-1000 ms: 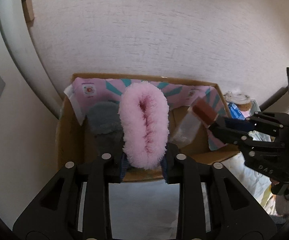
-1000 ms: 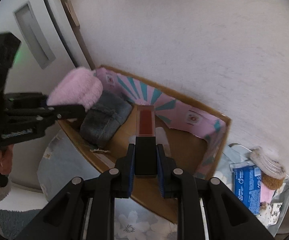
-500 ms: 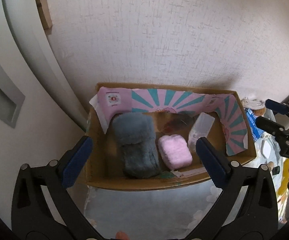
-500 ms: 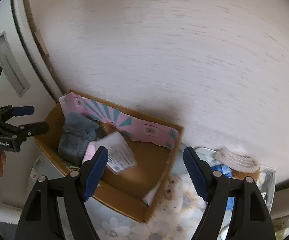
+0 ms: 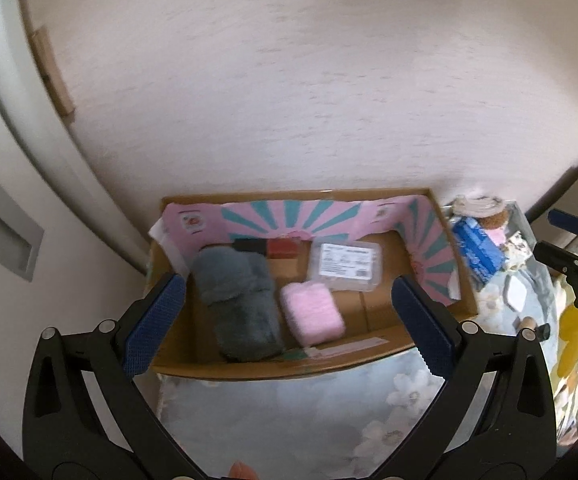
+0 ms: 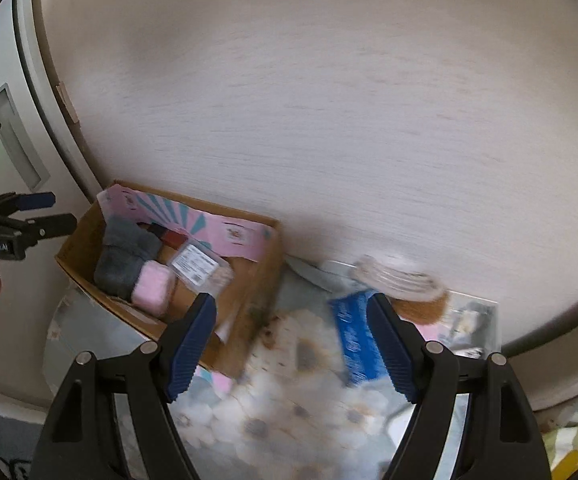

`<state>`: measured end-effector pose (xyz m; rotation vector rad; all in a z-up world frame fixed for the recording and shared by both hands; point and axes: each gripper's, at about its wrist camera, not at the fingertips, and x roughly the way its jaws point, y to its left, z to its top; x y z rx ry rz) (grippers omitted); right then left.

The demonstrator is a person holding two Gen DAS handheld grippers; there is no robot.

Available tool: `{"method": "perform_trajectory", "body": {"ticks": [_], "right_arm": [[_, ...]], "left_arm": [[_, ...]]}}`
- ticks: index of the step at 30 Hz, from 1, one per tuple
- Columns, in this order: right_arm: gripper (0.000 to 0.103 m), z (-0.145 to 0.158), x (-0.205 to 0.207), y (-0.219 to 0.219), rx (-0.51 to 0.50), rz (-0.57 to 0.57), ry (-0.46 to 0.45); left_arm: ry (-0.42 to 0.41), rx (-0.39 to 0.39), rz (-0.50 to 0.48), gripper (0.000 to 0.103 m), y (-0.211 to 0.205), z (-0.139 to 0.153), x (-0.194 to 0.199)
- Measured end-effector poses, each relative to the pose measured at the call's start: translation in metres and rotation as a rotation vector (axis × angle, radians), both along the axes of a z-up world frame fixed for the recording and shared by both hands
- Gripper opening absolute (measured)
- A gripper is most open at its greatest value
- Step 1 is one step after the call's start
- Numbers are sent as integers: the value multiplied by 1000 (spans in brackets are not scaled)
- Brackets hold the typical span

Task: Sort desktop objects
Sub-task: 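Move both grippers back over the table, then grasp the blue packet with the left gripper while the right grasps the black round jar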

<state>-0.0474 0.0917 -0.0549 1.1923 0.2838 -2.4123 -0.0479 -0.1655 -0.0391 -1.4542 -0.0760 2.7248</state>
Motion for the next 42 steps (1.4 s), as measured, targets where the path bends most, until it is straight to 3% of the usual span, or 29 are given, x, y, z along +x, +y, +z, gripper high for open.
{"method": "perform_trajectory", "body": {"ticks": [9, 16, 24, 30, 35, 42], "right_arm": [[74, 4, 25, 68, 13, -65, -3], [74, -2, 41, 124, -9, -130, -32], [74, -27, 60, 180, -38, -154, -63], [74, -73, 78, 206, -19, -103, -103], [61, -109, 92, 222, -26, -87, -131], [54, -142, 102, 233, -40, -43, -135]], "left_arm": [[69, -54, -85, 103, 67, 22, 3], [52, 30, -181, 103, 133, 20, -7], [-39, 104, -259, 102, 228, -11, -27], [-155, 187, -187, 101, 276, -72, -53], [-237, 193, -68, 95, 295, -125, -78], [-268, 219, 46, 95, 294, -158, -96]]}}
